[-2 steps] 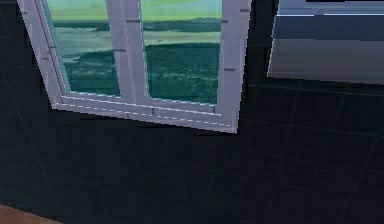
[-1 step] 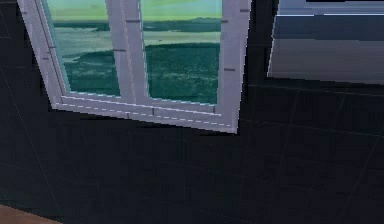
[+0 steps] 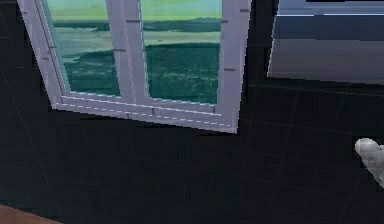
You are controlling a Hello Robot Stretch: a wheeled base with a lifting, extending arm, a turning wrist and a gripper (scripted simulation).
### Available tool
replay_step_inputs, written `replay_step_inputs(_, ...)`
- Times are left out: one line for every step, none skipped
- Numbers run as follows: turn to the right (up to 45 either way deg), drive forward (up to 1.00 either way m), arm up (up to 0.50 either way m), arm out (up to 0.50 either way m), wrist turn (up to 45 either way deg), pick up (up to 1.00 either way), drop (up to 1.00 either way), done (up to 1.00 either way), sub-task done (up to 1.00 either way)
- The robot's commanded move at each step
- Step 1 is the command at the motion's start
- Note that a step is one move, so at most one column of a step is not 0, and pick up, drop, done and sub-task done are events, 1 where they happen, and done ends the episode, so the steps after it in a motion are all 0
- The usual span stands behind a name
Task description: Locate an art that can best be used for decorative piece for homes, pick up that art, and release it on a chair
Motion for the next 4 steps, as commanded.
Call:
replay_step_inputs(0.0, 0.00, 0.00, 0.00, -12.0, 0.00, 0.00, 0.00, 0.00)
replay_step_inputs(0.0, 0.00, 0.00, -0.48, 0.0, 0.00, 0.00, 0.00, 0.00)
replay_step_inputs(0.0, 0.20, 0.00, 0.00, 0.0, 0.00, 0.00, 0.00, 0.00)
replay_step_inputs(18.0, 0.00, 0.00, 0.00, 0.0, 0.00, 0.00, 0.00, 0.00)
